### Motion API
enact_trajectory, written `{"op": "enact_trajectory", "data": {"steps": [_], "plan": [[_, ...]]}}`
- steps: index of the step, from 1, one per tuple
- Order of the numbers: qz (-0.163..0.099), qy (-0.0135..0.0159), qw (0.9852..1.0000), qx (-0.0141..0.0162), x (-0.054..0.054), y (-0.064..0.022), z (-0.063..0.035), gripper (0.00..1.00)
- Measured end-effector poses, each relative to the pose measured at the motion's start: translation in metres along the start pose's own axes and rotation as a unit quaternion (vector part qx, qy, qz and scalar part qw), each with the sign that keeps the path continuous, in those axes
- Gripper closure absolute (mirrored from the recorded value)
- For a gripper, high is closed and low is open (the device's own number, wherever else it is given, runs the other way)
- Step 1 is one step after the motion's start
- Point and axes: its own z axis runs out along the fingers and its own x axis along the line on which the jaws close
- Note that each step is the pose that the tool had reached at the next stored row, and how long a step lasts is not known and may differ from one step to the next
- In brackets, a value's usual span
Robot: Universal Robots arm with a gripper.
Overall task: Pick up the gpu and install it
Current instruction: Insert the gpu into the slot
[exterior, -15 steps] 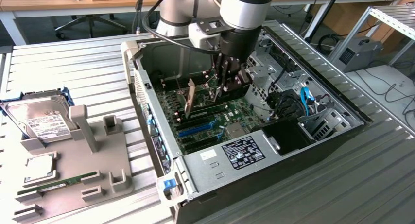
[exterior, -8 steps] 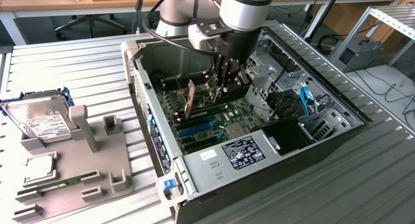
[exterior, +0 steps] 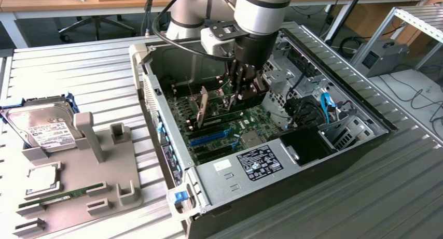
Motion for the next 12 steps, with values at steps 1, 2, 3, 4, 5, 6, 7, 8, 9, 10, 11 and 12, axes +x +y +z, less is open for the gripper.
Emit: {"op": "enact_trajectory", "data": {"steps": [1, 2, 3, 4, 5, 6, 7, 8, 9, 10, 11, 12], "plan": [[0.0, 0.0, 1.0, 0.0, 0.0001, 0.0, 0.0003, 0.74], [0.0, 0.0, 1.0, 0.0, 0.0002, 0.0001, 0.0006, 0.74], [0.0, 0.0, 1.0, 0.0, 0.0002, 0.0001, 0.0008, 0.74], [0.0, 0.0, 1.0, 0.0, 0.0003, 0.0001, 0.0011, 0.74], [0.0, 0.0, 1.0, 0.0, 0.0004, 0.0002, 0.0013, 0.74], [0.0, 0.0, 1.0, 0.0, 0.0005, 0.0002, 0.0016, 0.74], [0.0, 0.0, 1.0, 0.0, 0.0006, 0.0002, 0.0019, 0.74], [0.0, 0.0, 1.0, 0.0, 0.0008, 0.0003, 0.0022, 0.74], [0.0, -0.0001, 1.0, 0.0, 0.0009, 0.0003, 0.0026, 0.74], [0.0, 0.0, 1.0, 0.0, 0.0011, 0.0004, 0.003, 0.74], [0.0, 0.0, 1.0, 0.0, 0.0013, 0.0004, 0.0033, 0.74], [0.0, 0.0, 1.0, 0.0, 0.0014, 0.0004, 0.0036, 0.74]]}}
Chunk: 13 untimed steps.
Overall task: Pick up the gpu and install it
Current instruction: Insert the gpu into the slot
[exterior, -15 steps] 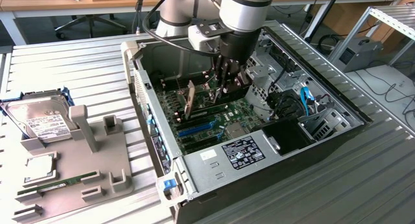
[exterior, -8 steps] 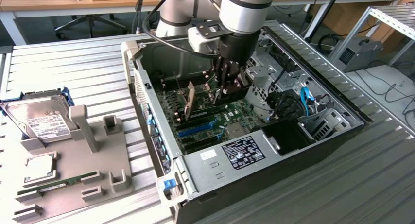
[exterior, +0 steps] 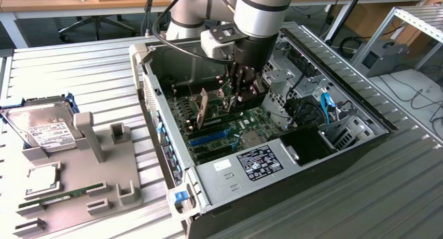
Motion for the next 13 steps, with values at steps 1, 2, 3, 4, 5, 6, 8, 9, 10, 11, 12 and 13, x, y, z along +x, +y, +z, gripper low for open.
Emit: {"op": "enact_trajectory", "data": {"steps": [1, 2, 3, 4, 5, 6, 8, 9, 10, 11, 12, 13], "plan": [[0.0, 0.0, 1.0, 0.0, 0.0001, 0.0, 0.0002, 0.74], [0.0, 0.0, 1.0, 0.0, 0.0003, 0.0001, 0.0005, 0.74], [0.0, -0.0001, 1.0, 0.0, 0.0004, 0.0001, 0.0007, 0.74], [0.0, 0.0, 1.0, 0.0, 0.0006, 0.0002, 0.001, 0.74], [0.0, 0.0, 1.0, 0.0, 0.0007, 0.0002, 0.0011, 0.74], [0.0, 0.0, 1.0, 0.0, 0.0009, 0.0003, 0.0014, 0.74], [0.0, 0.0, 1.0, 0.0, 0.0011, 0.0004, 0.0018, 0.74], [0.0, 0.0, 1.0, 0.0, 0.0012, 0.0004, 0.002, 0.74], [0.0, -0.0001, 1.0, 0.0, 0.0012, 0.0005, 0.0022, 0.74], [0.0, 0.0, 1.0, 0.0, 0.0012, 0.0006, 0.0023, 0.74], [0.0, 0.0, 1.0, 0.0, 0.0012, 0.0008, 0.0025, 0.74], [0.0, 0.0, 1.0, 0.0, 0.0012, 0.0008, 0.0027, 0.74]]}}
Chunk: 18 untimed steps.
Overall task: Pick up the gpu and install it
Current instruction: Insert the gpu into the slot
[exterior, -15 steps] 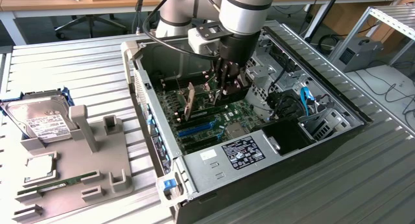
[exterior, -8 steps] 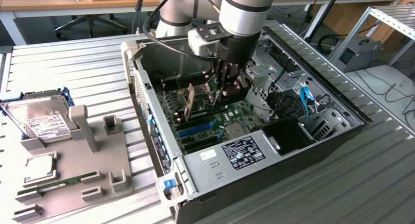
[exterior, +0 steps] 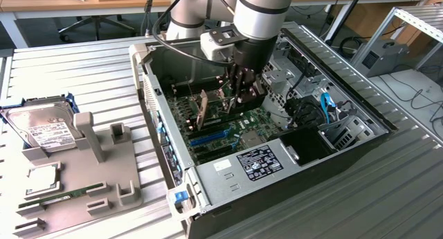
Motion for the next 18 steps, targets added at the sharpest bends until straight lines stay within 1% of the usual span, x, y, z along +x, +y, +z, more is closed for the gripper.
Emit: {"op": "enact_trajectory", "data": {"steps": [10, 18], "plan": [[0.0, 0.0, 1.0, 0.0, 0.0003, 0.0009, 0.0021, 0.74], [0.0, 0.0, 1.0, 0.0, 0.0003, 0.0036, 0.0035, 0.74]]}}
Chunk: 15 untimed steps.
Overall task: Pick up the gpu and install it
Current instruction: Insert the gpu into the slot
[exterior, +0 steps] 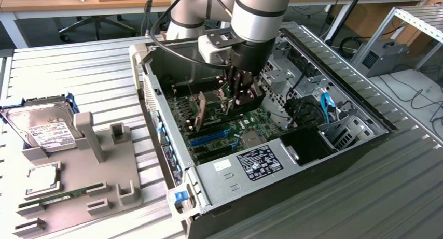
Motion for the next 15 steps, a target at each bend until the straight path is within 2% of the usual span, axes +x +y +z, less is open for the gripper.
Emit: {"op": "enact_trajectory", "data": {"steps": [15], "plan": [[0.0, 0.0, 1.0, 0.0, 0.0001, 0.0073, 0.0041, 0.74]]}}
